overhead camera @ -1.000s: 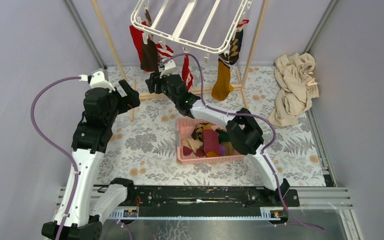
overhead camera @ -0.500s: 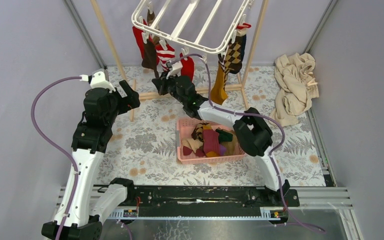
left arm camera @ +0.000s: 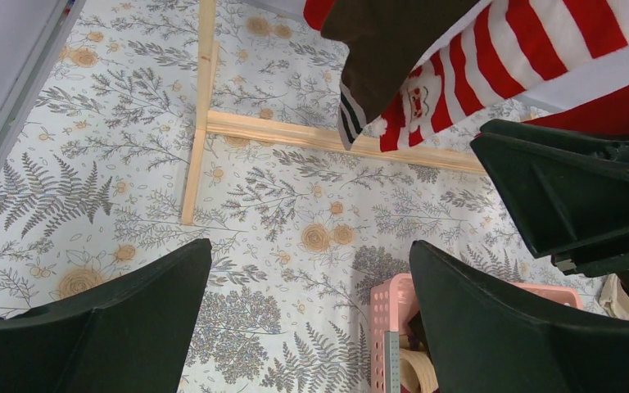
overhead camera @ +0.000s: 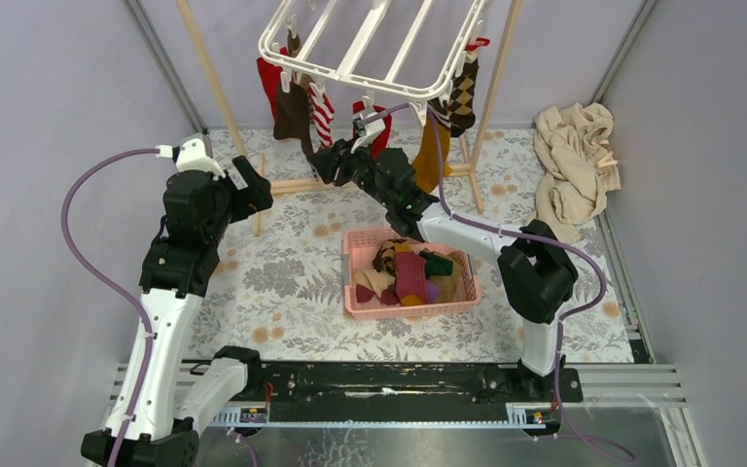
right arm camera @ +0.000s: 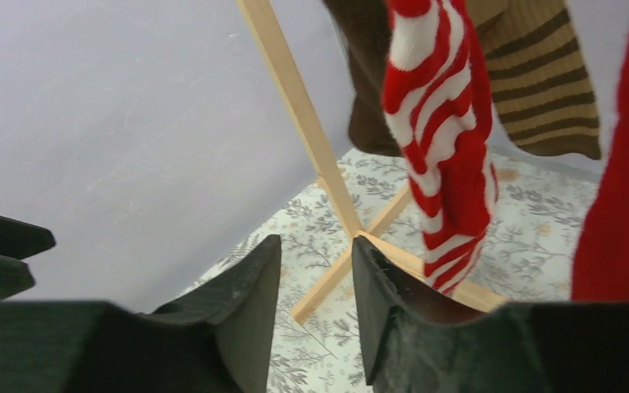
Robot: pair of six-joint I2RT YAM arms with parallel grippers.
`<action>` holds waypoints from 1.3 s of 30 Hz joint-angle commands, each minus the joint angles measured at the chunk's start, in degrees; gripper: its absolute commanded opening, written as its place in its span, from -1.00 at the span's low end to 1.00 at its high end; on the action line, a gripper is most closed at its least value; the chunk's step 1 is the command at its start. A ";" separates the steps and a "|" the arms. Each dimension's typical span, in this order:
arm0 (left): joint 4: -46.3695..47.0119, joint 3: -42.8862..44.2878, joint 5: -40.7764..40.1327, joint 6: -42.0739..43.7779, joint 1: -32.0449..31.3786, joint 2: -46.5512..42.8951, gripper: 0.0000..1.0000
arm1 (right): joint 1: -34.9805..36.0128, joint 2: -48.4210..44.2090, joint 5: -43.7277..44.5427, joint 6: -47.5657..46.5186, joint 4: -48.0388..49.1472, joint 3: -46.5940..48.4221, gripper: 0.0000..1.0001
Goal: Remove the socks clipped to the hanger
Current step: Adjust the hanger on the clothesline.
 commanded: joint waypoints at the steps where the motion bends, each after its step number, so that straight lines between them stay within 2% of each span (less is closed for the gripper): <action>1: 1.85 0.35 -0.06 0.49 -0.33 0.16 0.97 | -0.27 -2.77 4.92 -2.96 -0.31 -1.04 -0.04; 10: 2.14 0.00 -0.13 0.50 -0.33 0.50 0.97 | -0.40 -4.01 15.64 -6.15 -3.69 -1.63 0.10; 13: 2.35 -0.44 0.11 0.32 -0.31 0.43 0.97 | -1.53 -5.09 15.87 -5.88 -2.13 -3.50 0.12; 25: 2.45 -0.65 0.31 0.05 -0.32 0.28 0.97 | -12.84 -9.92 0.95 4.45 4.20 -10.65 0.12; 31: 2.45 -0.74 0.72 -0.29 -0.27 0.45 0.97 | -21.13 -8.73 -7.63 10.58 3.32 -7.77 0.12; 39: 2.10 -0.99 0.92 -0.54 -0.35 0.45 0.97 | -29.58 -4.68 -14.80 17.58 2.97 -2.14 0.12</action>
